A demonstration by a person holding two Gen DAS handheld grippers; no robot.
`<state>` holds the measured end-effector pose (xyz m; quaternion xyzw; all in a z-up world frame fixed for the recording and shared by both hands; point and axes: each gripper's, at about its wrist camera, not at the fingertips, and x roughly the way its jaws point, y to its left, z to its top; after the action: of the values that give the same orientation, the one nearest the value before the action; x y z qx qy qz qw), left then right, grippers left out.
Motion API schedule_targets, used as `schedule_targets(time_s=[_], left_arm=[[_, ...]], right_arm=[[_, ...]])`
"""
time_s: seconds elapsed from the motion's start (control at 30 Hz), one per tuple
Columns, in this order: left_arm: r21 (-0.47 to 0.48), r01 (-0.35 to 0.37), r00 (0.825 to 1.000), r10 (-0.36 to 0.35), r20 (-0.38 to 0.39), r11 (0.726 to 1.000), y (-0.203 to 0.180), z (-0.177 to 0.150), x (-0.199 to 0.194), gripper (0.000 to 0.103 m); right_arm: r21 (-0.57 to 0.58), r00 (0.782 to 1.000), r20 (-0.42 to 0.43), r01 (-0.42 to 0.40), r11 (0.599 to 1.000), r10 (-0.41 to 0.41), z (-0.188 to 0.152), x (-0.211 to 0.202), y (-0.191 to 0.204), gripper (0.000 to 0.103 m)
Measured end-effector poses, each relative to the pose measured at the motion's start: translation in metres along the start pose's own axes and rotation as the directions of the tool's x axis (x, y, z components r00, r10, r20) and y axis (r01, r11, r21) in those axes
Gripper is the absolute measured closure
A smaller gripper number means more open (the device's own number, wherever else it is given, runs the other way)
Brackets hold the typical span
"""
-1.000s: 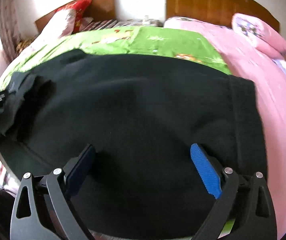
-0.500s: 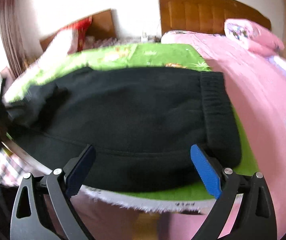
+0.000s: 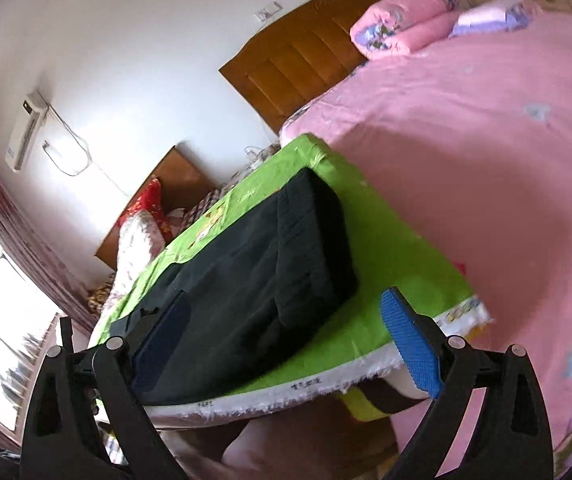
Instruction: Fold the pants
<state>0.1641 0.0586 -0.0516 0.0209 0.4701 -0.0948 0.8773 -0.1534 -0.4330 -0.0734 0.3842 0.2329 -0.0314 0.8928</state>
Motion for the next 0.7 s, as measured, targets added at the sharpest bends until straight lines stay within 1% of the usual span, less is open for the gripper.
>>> schedule_targets(time_s=[0.03,0.07,0.1,0.17,0.2,0.27,0.3,0.33,0.37,0.4,0.43,0.5,0.57,0.63,0.67,0.7], left_arm=[[0.009,0.071,0.997,-0.071,0.034,0.997,-0.01,-0.002,-0.013,0.002],[0.043,0.112,0.992,-0.115,0.054,0.993,-0.023,-0.004,-0.021,0.002],[0.128,0.145,0.986,-0.154,0.066,0.981,-0.047,-0.007,-0.031,0.002],[0.271,0.153,0.98,-0.181,0.084,0.95,-0.085,-0.014,-0.041,0.002],[0.347,0.159,0.976,-0.2,0.085,0.924,-0.109,-0.02,-0.044,0.001],[0.414,0.212,0.969,-0.247,0.032,0.885,-0.137,-0.027,-0.038,0.001],[0.434,0.227,0.966,-0.257,0.012,0.872,-0.147,-0.029,-0.033,0.001],[0.464,0.228,0.968,-0.253,-0.009,0.856,-0.16,-0.034,-0.025,0.002],[0.489,0.212,0.973,-0.231,-0.023,0.846,-0.168,-0.037,-0.015,0.002],[0.511,0.174,0.982,-0.187,-0.027,0.842,-0.175,-0.041,-0.003,0.002],[0.53,0.143,0.987,-0.163,-0.01,0.836,-0.178,-0.044,0.003,0.002],[0.555,0.11,0.988,-0.153,0.032,0.825,-0.182,-0.05,0.007,0.001],[0.548,0.112,0.987,-0.155,0.034,0.829,-0.181,-0.051,0.006,0.001],[0.547,0.121,0.986,-0.164,0.03,0.828,-0.179,-0.051,0.006,0.001],[0.546,0.124,0.985,-0.167,0.031,0.829,-0.178,-0.051,0.006,0.001],[0.545,0.123,0.985,-0.17,0.036,0.829,-0.178,-0.052,0.006,0.001]], right_arm=[[0.003,1.0,-0.015,-0.009,1.0,0.01,-0.004,0.002,-0.001,0.011],[0.001,0.999,-0.034,-0.012,1.0,0.012,-0.005,0.009,0.0,0.011],[-0.001,0.999,-0.05,-0.014,1.0,0.013,-0.007,0.017,0.002,0.011],[0.011,0.997,-0.076,0.002,1.0,-0.001,-0.008,0.029,0.001,0.011],[0.01,0.995,-0.089,0.039,0.999,-0.038,-0.009,0.034,0.001,0.011],[0.001,0.991,-0.097,0.094,0.996,-0.093,-0.008,0.042,0.002,0.011],[-0.002,0.991,-0.094,0.1,0.995,-0.1,-0.005,0.043,0.002,0.01],[0.007,0.99,-0.102,0.097,0.995,-0.095,-0.001,0.048,0.0,0.01],[0.015,0.99,-0.111,0.089,0.996,-0.087,0.002,0.051,-0.001,0.01],[0.022,0.989,-0.126,0.083,0.996,-0.079,0.005,0.054,-0.001,0.008],[0.02,0.987,-0.147,0.075,0.997,-0.071,0.006,0.056,0.0,0.007],[0.013,0.98,-0.197,0.044,0.999,-0.041,0.009,0.064,0.002,0.006],[-0.005,0.96,-0.278,-0.005,1.0,0.003,0.008,0.072,0.01,0.005],[-0.052,0.935,-0.353,-0.05,0.997,0.028,0.004,0.077,0.021,0.004],[-0.066,0.924,-0.378,-0.079,0.995,0.048,0.002,0.08,0.025,0.004],[-0.063,0.922,-0.383,-0.09,0.994,0.059,0.002,0.081,0.025,0.004]])
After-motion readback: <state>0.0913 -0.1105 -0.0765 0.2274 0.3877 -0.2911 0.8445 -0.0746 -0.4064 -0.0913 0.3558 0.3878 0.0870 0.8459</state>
